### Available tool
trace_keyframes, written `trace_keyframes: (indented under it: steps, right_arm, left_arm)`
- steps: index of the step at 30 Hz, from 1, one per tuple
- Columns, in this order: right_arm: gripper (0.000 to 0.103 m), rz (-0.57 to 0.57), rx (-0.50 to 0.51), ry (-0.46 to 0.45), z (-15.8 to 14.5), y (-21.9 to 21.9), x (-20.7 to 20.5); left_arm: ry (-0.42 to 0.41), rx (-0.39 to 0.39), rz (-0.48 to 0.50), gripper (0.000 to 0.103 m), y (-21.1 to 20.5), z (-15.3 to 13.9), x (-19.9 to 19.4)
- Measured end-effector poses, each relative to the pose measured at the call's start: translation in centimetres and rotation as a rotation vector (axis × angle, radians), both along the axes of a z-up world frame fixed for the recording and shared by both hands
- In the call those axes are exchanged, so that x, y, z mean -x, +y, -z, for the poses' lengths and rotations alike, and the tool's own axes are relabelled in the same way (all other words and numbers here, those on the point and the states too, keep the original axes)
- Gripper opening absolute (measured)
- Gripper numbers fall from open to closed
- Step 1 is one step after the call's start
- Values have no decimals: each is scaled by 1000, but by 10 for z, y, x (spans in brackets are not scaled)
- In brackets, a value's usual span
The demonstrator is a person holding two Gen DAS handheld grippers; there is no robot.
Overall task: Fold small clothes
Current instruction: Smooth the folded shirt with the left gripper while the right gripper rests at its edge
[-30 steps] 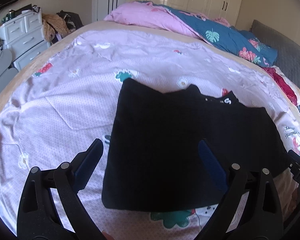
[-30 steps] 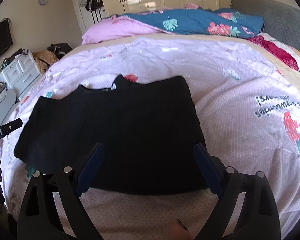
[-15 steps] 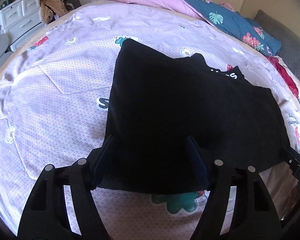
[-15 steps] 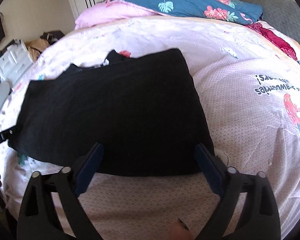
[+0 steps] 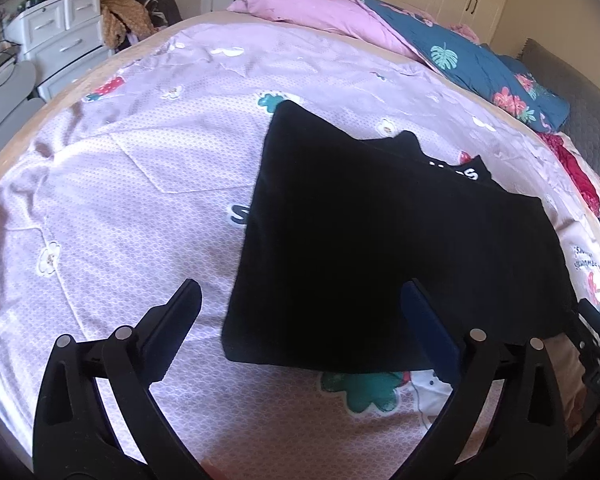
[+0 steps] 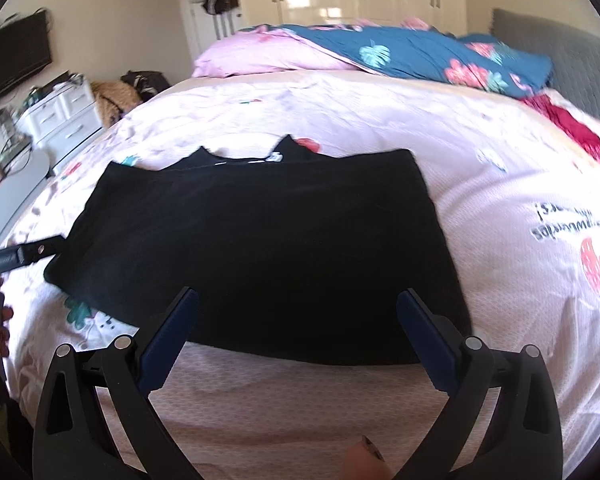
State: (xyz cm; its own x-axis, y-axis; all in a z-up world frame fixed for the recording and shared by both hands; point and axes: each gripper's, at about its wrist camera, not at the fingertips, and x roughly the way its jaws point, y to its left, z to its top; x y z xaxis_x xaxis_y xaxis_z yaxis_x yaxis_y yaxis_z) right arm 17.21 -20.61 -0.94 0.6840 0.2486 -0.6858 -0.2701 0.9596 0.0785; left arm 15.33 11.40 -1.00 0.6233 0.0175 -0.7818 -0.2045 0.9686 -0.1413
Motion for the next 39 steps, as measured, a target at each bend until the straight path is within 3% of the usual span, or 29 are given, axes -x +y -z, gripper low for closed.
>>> trace_keyframes:
  steps: [17, 32, 39]
  right_arm:
    - [98, -177, 149, -66, 11, 76, 22]
    - [98, -339, 233, -108, 19, 151, 33]
    - [98, -414, 329, -152, 29, 194, 32]
  left_arm:
    - [1, 31, -101, 93, 37, -1, -2]
    - [-16, 15, -174, 93, 62, -1, -11]
    - [-10, -11, -190, 93, 68, 1, -22]
